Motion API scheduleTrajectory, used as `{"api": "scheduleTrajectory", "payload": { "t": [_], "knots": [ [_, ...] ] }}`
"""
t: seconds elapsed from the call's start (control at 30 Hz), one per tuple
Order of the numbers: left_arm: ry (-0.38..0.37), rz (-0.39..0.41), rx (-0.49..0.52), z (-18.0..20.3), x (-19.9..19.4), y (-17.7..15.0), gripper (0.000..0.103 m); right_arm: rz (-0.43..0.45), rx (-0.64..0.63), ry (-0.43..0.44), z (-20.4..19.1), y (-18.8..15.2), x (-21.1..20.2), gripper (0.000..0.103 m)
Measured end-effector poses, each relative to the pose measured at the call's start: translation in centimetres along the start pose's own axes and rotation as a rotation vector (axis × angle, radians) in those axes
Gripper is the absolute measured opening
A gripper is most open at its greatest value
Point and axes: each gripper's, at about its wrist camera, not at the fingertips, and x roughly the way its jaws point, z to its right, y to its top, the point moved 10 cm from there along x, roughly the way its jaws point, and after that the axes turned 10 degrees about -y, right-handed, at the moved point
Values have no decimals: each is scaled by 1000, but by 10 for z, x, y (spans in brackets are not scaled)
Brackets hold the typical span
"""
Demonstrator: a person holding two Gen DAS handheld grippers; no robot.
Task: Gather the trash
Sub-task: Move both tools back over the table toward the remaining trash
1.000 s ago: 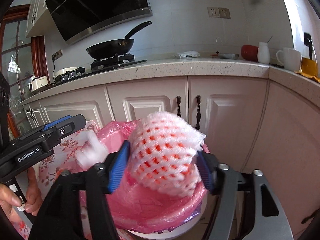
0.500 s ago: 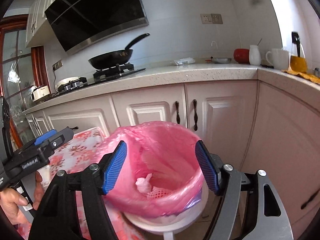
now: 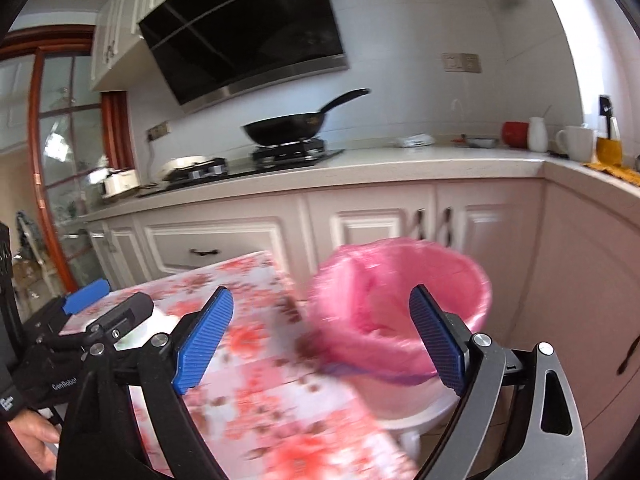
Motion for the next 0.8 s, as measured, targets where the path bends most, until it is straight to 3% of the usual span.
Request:
{"api": "scheduleTrajectory", "payload": {
  "t": [0.27,0.5,0.67,0.8],
  "knots": [
    [155,7,-85,-72,-101,-43,98,-67,-79,121,-78,-39,-15,85],
    [316,-11,-147,-135,-164,-87,98,-144,-151,220,-140,-85,-6,85],
    [393,-57,-195,-172,-182,-119,98,-204,-266,277,-184,-122,9,85],
    [408,-99,-228,-184,-178,-134,98,-258,-302,293,-199,-139,30,85]
  ]
}}
